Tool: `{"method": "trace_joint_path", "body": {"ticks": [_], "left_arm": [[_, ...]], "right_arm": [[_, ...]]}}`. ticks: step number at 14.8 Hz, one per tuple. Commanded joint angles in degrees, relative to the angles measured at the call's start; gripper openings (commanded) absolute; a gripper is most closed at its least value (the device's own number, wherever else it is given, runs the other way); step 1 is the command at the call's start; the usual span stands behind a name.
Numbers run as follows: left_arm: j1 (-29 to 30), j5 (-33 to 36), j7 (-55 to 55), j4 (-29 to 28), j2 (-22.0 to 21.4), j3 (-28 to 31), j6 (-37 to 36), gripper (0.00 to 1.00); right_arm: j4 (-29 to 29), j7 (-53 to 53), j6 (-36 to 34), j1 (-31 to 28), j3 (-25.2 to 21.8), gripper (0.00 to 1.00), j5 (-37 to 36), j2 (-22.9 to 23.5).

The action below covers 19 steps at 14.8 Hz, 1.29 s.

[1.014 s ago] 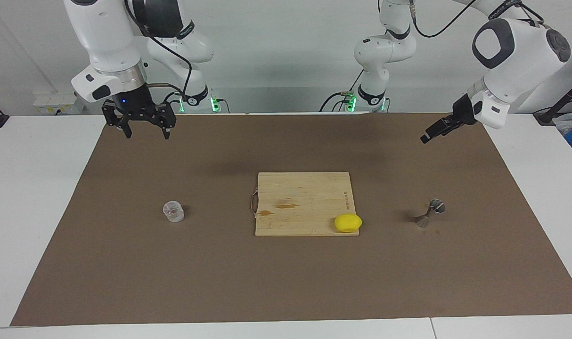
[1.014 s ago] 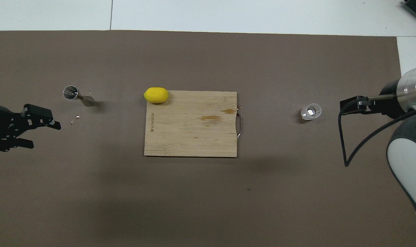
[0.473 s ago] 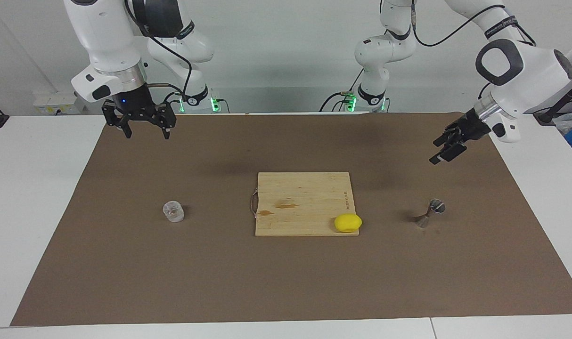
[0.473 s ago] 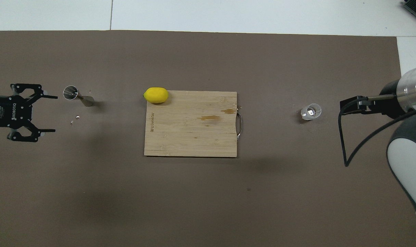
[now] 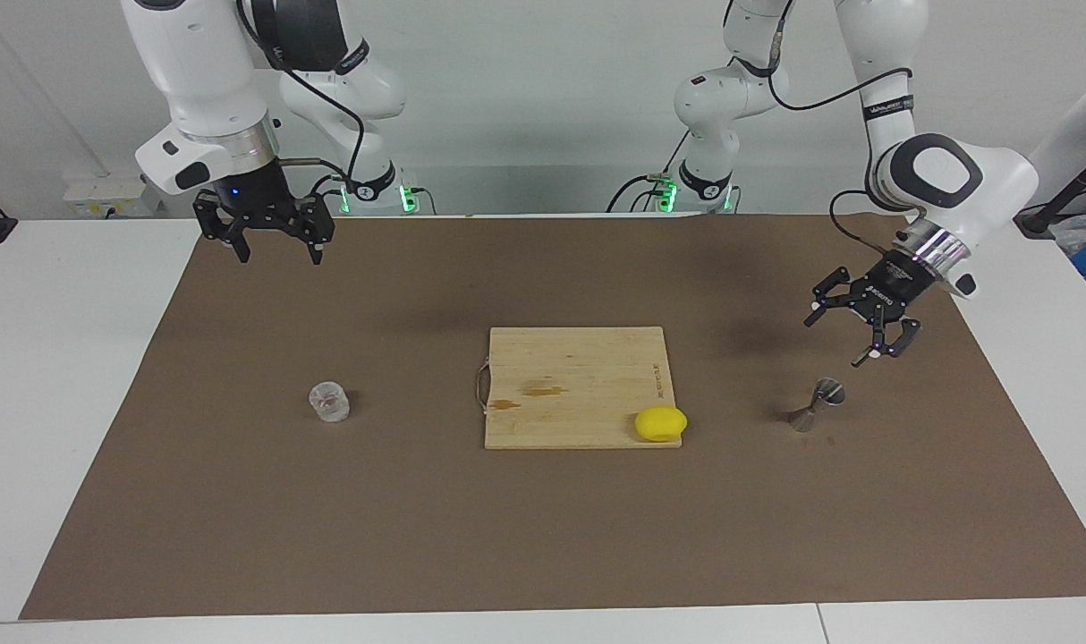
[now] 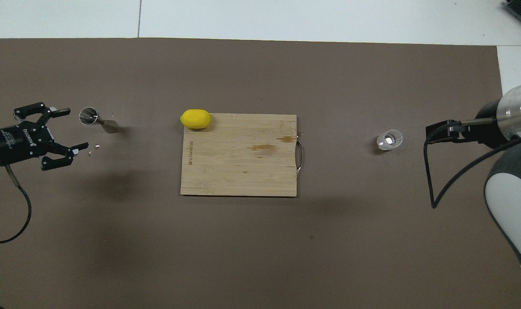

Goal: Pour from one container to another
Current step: 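Close the left gripper around the small metal cup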

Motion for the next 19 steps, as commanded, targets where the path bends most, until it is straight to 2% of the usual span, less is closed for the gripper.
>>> {"method": "trace_joint_path", "body": {"ticks": [1,4,6,11,18,19], "left_arm": [[2.82,-8.03,-0.77,-0.43,2.42,-0.73,0.87,1.0],[4.23,-16.02,0.11,-0.26,6.02,-0.82,1.4,1.0],[4.05,-19.56,1.51,-0.26,6.91,-0.82,2.02,1.0],[0.37,-28.08,5.2,-0.35,8.49,-0.9,6.67,1.0],[-1.31,-31.17,7.84,-0.43,9.64,-0.9,8.7,1.0],[-1.31,-31.17,8.02,-0.7,9.64,-0.9,8.61,0.95]], "right_arm": [[-0.09,-0.91,-0.67,-0.59,0.3,1.0,-0.07,-0.32],[-0.09,-0.91,-0.67,-0.59,0.3,1.0,-0.07,-0.32],[-0.09,-0.91,-0.67,-0.59,0.3,1.0,-0.07,-0.32],[-0.09,-0.91,-0.67,-0.59,0.3,1.0,-0.07,-0.32],[-0.09,-0.91,-0.67,-0.59,0.3,1.0,-0.07,-0.32],[-0.09,-0.91,-0.67,-0.59,0.3,1.0,-0.07,-0.32]]}}
